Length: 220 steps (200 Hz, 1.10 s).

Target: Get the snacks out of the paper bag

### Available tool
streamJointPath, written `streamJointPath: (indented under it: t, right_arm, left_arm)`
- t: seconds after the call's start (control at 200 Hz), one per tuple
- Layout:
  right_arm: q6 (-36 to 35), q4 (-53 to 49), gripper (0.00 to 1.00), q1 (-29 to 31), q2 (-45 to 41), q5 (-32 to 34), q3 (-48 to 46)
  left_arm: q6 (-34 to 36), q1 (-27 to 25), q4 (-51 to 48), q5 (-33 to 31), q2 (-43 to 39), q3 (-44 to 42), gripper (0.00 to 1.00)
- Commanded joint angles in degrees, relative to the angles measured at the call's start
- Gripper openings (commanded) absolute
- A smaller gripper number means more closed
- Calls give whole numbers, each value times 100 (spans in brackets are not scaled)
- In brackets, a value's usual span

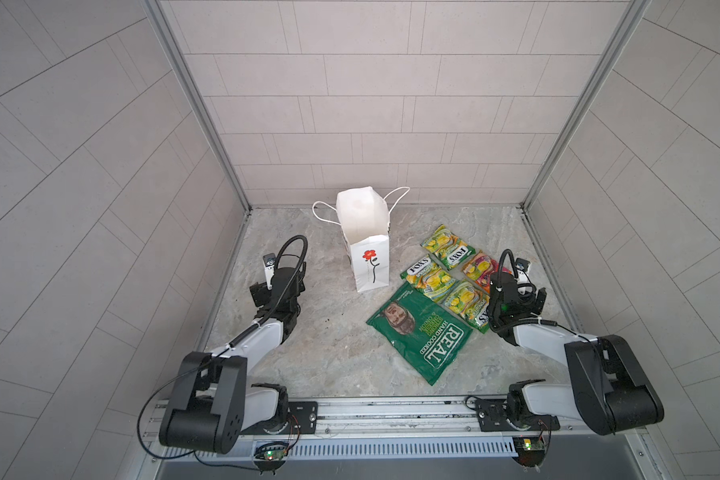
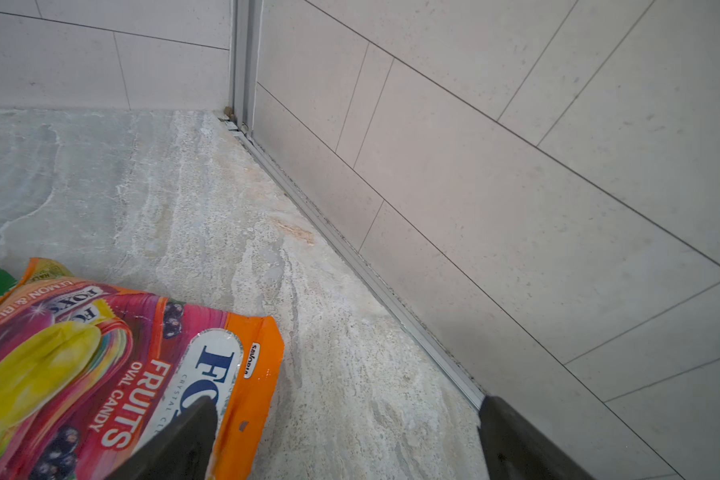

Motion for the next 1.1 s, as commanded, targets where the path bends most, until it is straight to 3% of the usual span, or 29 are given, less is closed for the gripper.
streamJointPath:
  t: [0.0, 0.1, 0.32, 0.555, 0.685, 0.776, 0.856, 0.926, 1.021, 1.096]
  right_arm:
    - [-258, 677, 99, -86, 157, -351, 23]
    - [-294, 897, 99, -157, 251, -829, 13]
    - [-255, 1952, 99, -390, 593, -2014, -241]
    - [-420, 2392, 99, -394, 769, -2408, -379]
    - [-540, 2872, 99, -397, 902, -2663, -536]
    - [-558, 2948, 99, -399, 938, -2731, -570]
    - [-560, 3008, 99, -397, 1150, -2843, -583]
    - [-755, 3758, 99, -369, 1496, -2952, -671]
    - [-639, 2970, 99, -357, 1257, -2834, -458]
    - [-825, 2958, 99, -259, 1423, -2766, -310]
  left_arm:
    - [764, 52, 1473, 98, 293, -234, 100]
    - [873, 99, 2227, 340, 614, -447, 100]
    - [824, 367, 3316, 1497, 1269, -671, 100]
    - [912, 455, 3610, 2104, 1678, -647, 100]
    - [866, 457, 3527, 1929, 1700, -586, 100]
    - [822, 448, 2697, 1839, 1646, -222, 100]
    - [916, 440, 2818, 1904, 1675, -243, 100]
    - [916, 439, 2815, 1902, 1666, -249, 100]
    - [918, 448, 2849, 1928, 1649, -275, 100]
    - [923, 440, 2836, 1930, 1658, -262, 100]
